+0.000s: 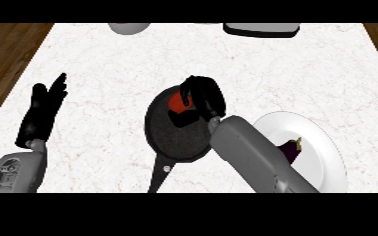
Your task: Pick the bell pepper from the plate and place it in the pan
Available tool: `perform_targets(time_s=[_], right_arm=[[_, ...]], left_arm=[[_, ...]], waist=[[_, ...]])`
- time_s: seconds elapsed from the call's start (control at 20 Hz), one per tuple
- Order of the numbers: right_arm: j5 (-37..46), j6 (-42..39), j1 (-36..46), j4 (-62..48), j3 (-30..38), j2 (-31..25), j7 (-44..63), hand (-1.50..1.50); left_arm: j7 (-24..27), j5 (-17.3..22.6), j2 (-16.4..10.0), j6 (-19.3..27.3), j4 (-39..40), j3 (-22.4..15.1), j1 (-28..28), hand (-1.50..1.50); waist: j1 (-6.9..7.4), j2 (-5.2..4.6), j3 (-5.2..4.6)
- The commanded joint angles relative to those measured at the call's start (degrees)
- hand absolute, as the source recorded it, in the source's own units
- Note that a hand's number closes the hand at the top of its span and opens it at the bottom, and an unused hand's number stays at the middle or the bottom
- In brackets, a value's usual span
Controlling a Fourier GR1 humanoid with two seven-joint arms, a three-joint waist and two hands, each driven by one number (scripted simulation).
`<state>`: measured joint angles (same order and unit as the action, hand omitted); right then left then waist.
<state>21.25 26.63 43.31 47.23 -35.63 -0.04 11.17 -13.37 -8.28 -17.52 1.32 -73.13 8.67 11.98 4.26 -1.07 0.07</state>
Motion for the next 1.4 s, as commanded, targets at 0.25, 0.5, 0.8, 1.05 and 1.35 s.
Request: perform_targets(time_s=[0.25, 0.5, 0.8, 1.05, 1.35], right_arm=[[-18.65, 2.72, 4.13, -7.10, -5.32, 0.03, -6.07, -1.50], [-23.95, 7.69, 0.18, -8.06, -7.97, 0.03, -14.94, -1.50], [-32.96, 13.61, 1.15, -5.69, -6.38, 0.03, -21.83, -1.50], [-39.51, 16.27, 3.43, -8.28, -2.94, 0.03, -26.48, -1.50], [-42.00, 14.55, 4.46, -14.47, 4.04, 0.04, -31.82, -1.50]], left_arm=[[1.53, -0.83, 1.02, -1.00, 1.01, -1.87, 0.92, 0.00], [0.06, -0.11, 0.46, -1.59, 1.05, -1.19, 2.78, 0.00], [1.11, -0.06, -0.79, -2.02, 1.34, -0.26, 1.73, 0.00], [1.55, -1.36, -0.04, 0.37, 4.19, 0.25, 2.46, 0.00], [0.31, 0.60, -1.04, -0.52, 1.74, 2.52, -0.52, 0.00]], waist=[[2.94, -0.76, 0.05], [3.29, -1.05, 0.11], [2.36, -0.61, 0.11], [0.31, -0.30, 0.03], [-2.72, 0.57, -0.02]])
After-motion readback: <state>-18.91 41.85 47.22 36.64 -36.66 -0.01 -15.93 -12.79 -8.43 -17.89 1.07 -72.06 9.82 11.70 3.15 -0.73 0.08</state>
